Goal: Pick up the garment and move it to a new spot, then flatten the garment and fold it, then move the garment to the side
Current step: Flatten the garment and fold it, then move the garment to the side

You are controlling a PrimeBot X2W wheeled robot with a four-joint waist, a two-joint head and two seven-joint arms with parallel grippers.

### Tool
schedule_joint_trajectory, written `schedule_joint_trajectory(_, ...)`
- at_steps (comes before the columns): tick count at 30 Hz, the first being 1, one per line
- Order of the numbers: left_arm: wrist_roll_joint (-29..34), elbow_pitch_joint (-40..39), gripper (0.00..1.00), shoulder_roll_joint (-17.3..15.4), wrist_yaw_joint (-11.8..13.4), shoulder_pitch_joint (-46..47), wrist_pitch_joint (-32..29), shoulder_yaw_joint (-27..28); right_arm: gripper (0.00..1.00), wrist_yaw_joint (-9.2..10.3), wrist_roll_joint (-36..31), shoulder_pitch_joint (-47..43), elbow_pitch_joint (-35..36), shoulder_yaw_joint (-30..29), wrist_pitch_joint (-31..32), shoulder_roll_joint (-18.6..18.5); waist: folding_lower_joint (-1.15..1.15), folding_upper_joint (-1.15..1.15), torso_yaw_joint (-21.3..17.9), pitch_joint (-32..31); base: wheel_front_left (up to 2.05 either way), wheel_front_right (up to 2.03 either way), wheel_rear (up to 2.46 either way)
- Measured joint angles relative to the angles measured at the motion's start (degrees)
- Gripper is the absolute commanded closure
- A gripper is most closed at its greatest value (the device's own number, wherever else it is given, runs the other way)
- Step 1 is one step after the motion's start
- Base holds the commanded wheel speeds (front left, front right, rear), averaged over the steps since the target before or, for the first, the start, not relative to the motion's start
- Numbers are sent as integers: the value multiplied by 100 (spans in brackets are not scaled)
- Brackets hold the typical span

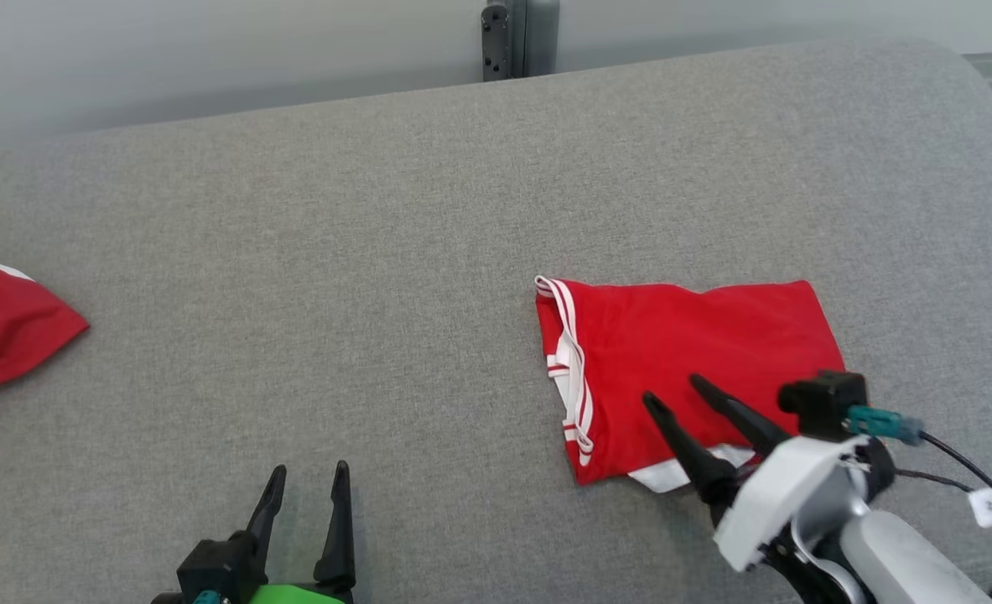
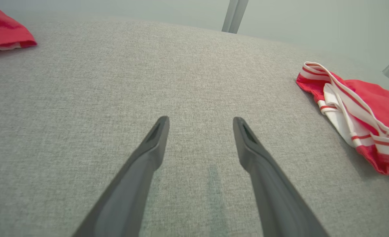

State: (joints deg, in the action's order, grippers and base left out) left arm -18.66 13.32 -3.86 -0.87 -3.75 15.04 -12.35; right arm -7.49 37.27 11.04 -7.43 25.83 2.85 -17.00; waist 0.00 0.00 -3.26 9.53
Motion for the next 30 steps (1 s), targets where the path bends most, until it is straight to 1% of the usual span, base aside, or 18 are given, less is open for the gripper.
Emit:
schedule_joint_trajectory(2, -24, 21, 0, 14, -16, -59, 0, 52, 0, 2, -18, -334, 302, -88, -118, -312, 0, 0, 0, -93, 0, 0, 0)
schedule_joint_trajectory(4, -54, 13, 0, 35, -34, -138, 0, 110, 0, 0, -37, -691, 584, -290, -401, -550, 0, 0, -1, -213, 0, 0, 0)
schedule_joint_trajectory(6, -63, -15, 0, 53, -37, -209, 0, 164, 0, 0, -411, -951, 662, -612, -838, -868, 0, 0, 0, -329, 0, 0, 0)
schedule_joint_trajectory(7, -104, -40, 0, 64, -37, -252, 0, 201, 0, 0, -634, -1083, 571, -899, -1090, -969, 0, 0, 0, -393, 0, 0, 0)
schedule_joint_trajectory(9, -134, -79, 0, 71, -38, -309, 0, 232, 0, 1, -1123, -1322, 345, -1249, -1495, -1076, 0, 0, 4, -508, 0, 0, 0)
schedule_joint_trajectory(11, -125, -97, 0, 81, -38, -382, 1, 255, 0, -3, -1645, -1483, 60, -1662, -1713, -1005, 0, 0, 9, -630, 0, 0, 0)
schedule_joint_trajectory(13, -84, -98, 0, 87, -41, -472, 0, 296, 0, -4, -2080, -1583, -99, -2047, -1769, -891, 0, 0, 16, -743, 0, 0, 0)
schedule_joint_trajectory(16, -16, -124, 0, 91, -47, -570, 0, 367, 0, -5, -2429, -1735, 33, -2705, -1785, -482, 0, 0, 36, -900, 0, 0, 0)
schedule_joint_trajectory(19, 14, -203, 0, 93, -30, -625, 0, 425, 0, -4, -2617, -1961, 44, -3096, -1790, -234, 0, 0, 74, -1015, 0, 0, 0)
schedule_joint_trajectory(21, 15, -248, 0, 96, -13, -655, 0, 468, 0, -4, -2704, -2027, 78, -3254, -1790, -105, 0, 0, 108, -1073, 0, 0, 0)
schedule_joint_trajectory(24, 22, -313, 0, 96, -9, -696, 0, 500, 0, -4, -2650, -2002, 170, -3419, -1791, 96, 0, 0, 161, -1117, 0, 0, 0)
schedule_joint_trajectory(26, 23, -357, 0, 96, -5, -703, 0, 499, 0, -4, -2392, -1923, 65, -3470, -1791, 240, 0, 0, 177, -1095, 0, 0, 0)
schedule_joint_trajectory(27, 30, -381, 0, 96, -5, -701, 0, 494, 0, -4, -2246, -1853, -97, -3460, -1792, 277, 0, 0, 182, -1072, 0, 0, 0)
schedule_joint_trajectory(29, 66, -420, 0, 96, -5, -691, 1, 437, 0, -4, -1812, -1628, -658, -3304, -1735, 298, 0, 0, 194, -1000, 0, 0, 0)
schedule_joint_trajectory(30, 71, -432, 0, 97, -5, -677, 1, 396, 0, -4, -1545, -1468, -889, -3248, -1523, 308, 0, 0, 201, -962, 0, 0, 0)
